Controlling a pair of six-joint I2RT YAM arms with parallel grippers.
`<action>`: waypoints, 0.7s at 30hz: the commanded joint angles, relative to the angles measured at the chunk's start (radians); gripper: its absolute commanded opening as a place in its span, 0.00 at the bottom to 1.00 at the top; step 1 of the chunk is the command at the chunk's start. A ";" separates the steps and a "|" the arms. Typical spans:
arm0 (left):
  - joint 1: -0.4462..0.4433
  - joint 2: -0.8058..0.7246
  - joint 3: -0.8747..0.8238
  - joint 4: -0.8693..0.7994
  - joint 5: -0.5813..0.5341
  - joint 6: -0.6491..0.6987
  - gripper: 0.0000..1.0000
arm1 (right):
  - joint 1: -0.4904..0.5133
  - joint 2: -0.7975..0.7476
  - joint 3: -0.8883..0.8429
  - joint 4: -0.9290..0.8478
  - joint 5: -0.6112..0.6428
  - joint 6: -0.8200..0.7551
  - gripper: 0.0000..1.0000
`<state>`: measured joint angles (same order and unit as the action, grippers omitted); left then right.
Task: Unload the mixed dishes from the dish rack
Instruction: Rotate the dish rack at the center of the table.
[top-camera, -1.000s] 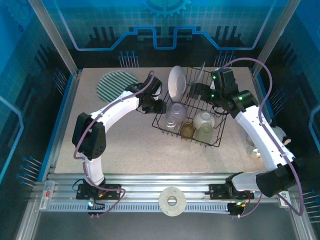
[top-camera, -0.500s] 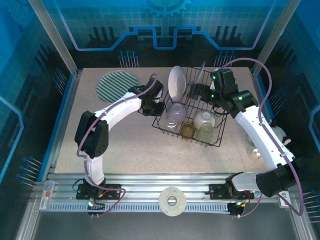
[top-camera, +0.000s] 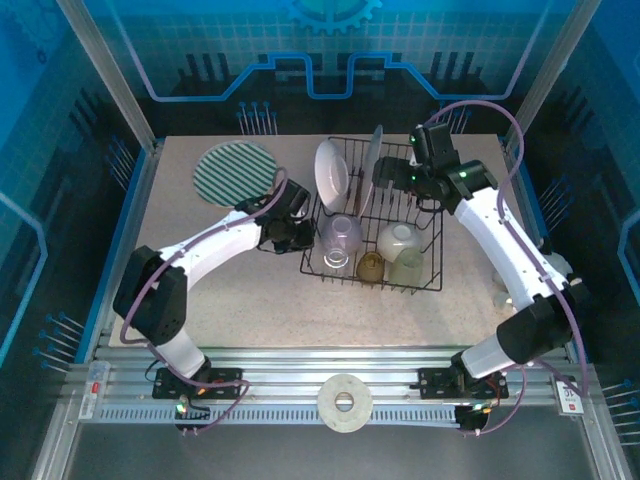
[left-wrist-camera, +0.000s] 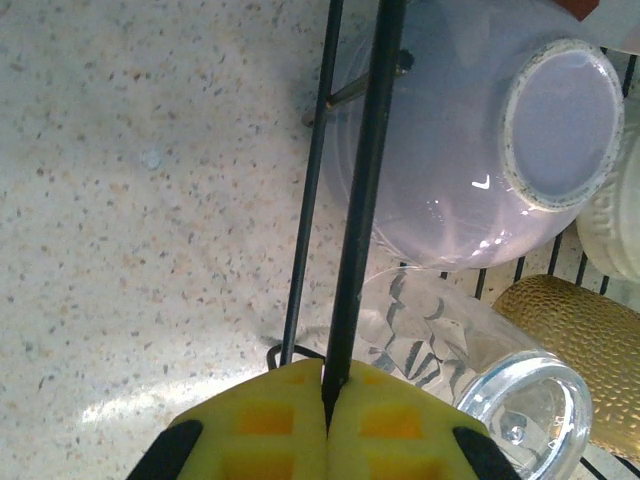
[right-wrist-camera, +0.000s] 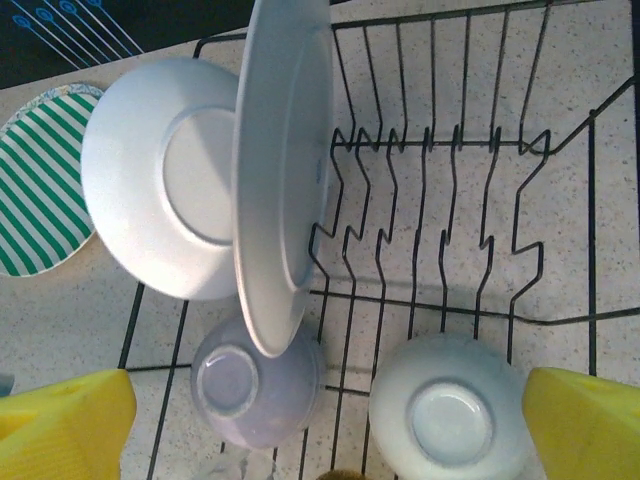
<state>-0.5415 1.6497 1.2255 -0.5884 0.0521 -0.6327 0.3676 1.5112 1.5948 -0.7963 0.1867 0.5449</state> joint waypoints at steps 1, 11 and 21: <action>-0.015 -0.042 -0.060 -0.053 -0.032 -0.136 0.00 | 0.026 0.050 0.071 -0.017 0.028 -0.022 1.00; -0.029 -0.154 -0.096 -0.065 -0.097 -0.121 0.69 | 0.078 0.173 0.199 -0.059 0.077 -0.020 0.93; 0.047 -0.331 -0.110 -0.054 -0.078 -0.006 0.99 | 0.094 0.278 0.312 -0.098 0.089 -0.012 0.74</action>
<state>-0.5198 1.3643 1.1267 -0.6304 -0.0303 -0.6853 0.4404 1.7493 1.8549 -0.8574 0.2546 0.5293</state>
